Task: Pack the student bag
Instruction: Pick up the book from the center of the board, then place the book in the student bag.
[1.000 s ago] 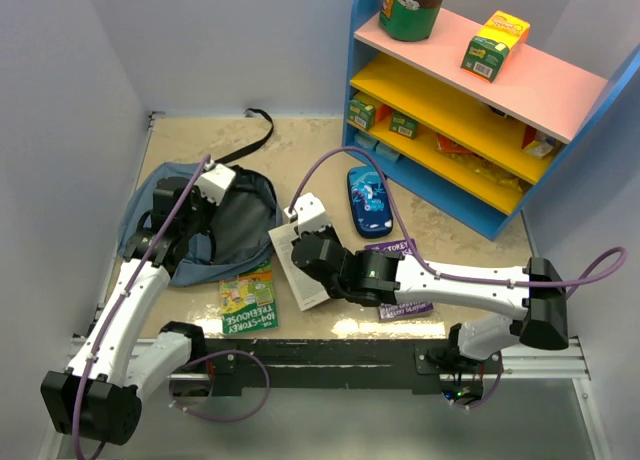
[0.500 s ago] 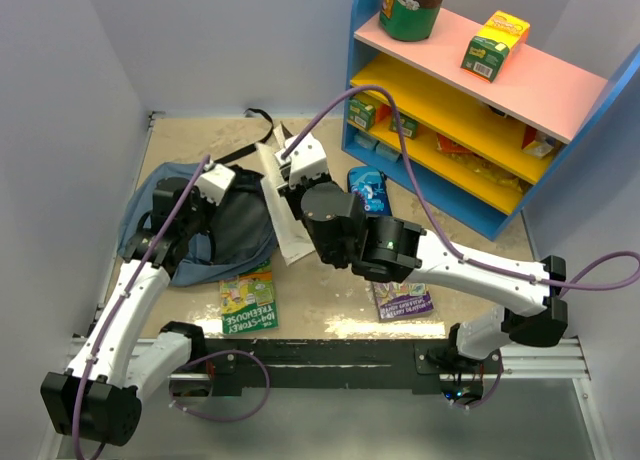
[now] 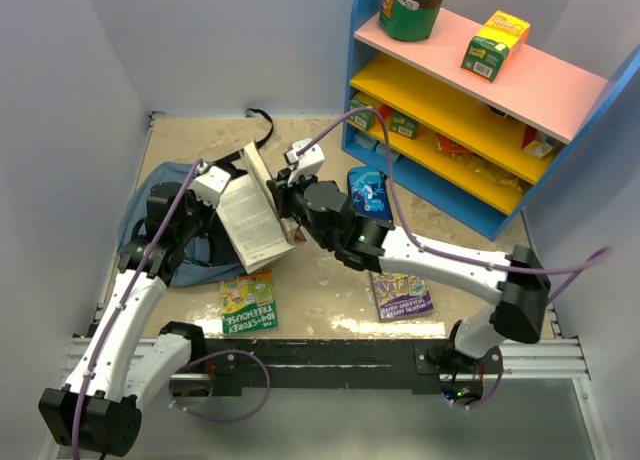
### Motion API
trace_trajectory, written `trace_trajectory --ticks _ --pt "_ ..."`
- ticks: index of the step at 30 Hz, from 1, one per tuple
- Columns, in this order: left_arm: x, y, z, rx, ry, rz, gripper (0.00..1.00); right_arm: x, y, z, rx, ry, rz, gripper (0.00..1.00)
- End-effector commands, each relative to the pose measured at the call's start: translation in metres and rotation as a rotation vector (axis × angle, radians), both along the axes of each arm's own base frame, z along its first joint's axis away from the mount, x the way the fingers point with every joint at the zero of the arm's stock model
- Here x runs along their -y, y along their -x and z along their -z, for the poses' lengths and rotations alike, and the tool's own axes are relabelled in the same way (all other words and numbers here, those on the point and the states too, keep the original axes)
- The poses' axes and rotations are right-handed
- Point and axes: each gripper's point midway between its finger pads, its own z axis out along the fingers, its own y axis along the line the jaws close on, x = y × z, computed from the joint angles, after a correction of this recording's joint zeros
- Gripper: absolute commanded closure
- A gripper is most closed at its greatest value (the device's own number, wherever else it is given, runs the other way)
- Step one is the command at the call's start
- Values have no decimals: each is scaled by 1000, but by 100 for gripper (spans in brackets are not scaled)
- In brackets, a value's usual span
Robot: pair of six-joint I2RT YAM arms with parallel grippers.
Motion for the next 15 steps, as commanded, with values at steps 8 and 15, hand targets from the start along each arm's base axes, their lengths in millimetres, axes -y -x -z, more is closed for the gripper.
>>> trace_trajectory --ticks 8,15 --pt "14 14 -54 112 52 93 100 -51 -40 86 -161 -128 -78 100" --pt "32 15 -56 93 94 183 100 -102 -3 146 -193 88 -305 100"
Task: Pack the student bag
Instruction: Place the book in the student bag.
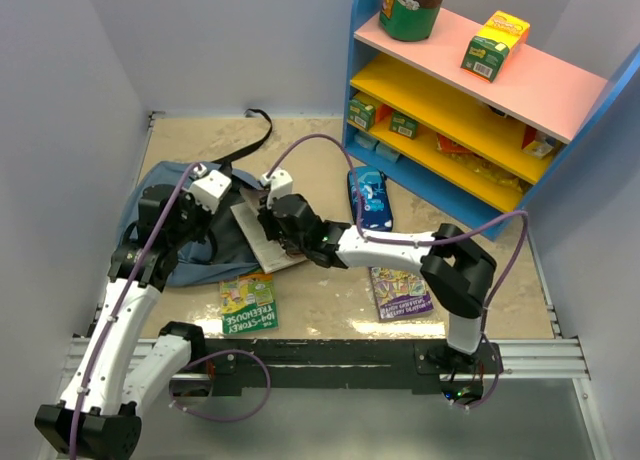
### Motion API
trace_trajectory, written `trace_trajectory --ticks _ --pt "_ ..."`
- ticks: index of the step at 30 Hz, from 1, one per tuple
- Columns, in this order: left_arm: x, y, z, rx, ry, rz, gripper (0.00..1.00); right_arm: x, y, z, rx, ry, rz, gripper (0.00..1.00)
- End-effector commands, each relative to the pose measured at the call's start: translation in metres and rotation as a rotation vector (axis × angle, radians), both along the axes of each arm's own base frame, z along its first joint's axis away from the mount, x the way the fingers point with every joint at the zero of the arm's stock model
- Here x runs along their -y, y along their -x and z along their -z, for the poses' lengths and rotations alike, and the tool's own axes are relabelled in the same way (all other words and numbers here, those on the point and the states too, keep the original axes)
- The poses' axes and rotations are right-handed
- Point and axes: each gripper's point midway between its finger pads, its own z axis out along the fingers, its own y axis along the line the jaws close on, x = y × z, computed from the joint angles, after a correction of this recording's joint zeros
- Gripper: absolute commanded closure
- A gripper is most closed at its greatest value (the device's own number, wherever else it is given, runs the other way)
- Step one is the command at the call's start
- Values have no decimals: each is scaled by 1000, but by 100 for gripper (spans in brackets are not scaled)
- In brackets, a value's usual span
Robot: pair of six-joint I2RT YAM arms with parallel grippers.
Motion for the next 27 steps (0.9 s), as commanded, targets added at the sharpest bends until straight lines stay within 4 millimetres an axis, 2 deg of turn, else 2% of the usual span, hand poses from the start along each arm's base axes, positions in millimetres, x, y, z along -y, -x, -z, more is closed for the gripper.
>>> trace_trajectory --ticks 1,2,3,4,5,6,7,8,9,10,11,12,14,15,16,18,19,20,22,23,25,27 --pt "20 -9 -40 103 59 101 100 -67 37 -42 56 -56 -256 100" --pt "24 -9 -39 99 64 126 100 -77 45 -23 45 -6 -311 100" --pt "25 -9 -37 97 52 143 100 -80 49 -18 35 16 -330 98" --pt "26 -10 -33 88 48 150 100 -80 52 -12 12 47 -350 65" --pt "26 -11 -30 84 38 157 100 -77 53 -16 12 50 -347 48" --pt "26 -12 -26 74 36 157 100 -73 54 -21 16 43 -344 12" --pt "25 -14 -24 68 31 156 100 -64 54 -16 11 49 -324 1" --pt "25 -15 -22 64 29 155 100 -58 52 -23 19 39 -303 1" --pt "25 -16 -21 63 26 153 100 -48 50 -49 46 -3 -272 1" --pt "25 -18 -21 63 27 149 100 -37 49 -54 37 -15 -238 1" --pt "24 -20 -20 61 24 144 100 -27 44 -70 19 -72 -195 1" --pt "24 -20 -20 60 22 141 100 -13 48 -105 42 -147 -168 1" --pt "23 -23 -20 56 18 135 100 9 47 -109 -10 -185 -74 1" --pt "22 -24 -22 58 16 134 100 18 47 -107 -42 -176 -36 1" --pt "23 -25 -20 51 12 136 100 36 53 -95 -95 -126 4 1" --pt "21 -26 -21 55 4 132 100 51 63 -81 -188 -158 48 2" --pt "21 -26 -19 53 3 133 100 66 73 -59 -230 -148 60 1" --pt "21 -26 -20 57 2 137 100 74 76 -49 -291 -207 87 1" --pt "22 -27 -19 56 3 138 100 80 98 -15 -393 -320 0 1" --pt "23 -27 -19 55 7 143 100 85 101 -25 -434 -432 -9 1" --pt "24 -27 -19 50 10 149 100 87 111 -13 -506 -499 -42 1" --pt "27 -27 -21 50 19 160 100 83 110 -5 -546 -491 -29 1"
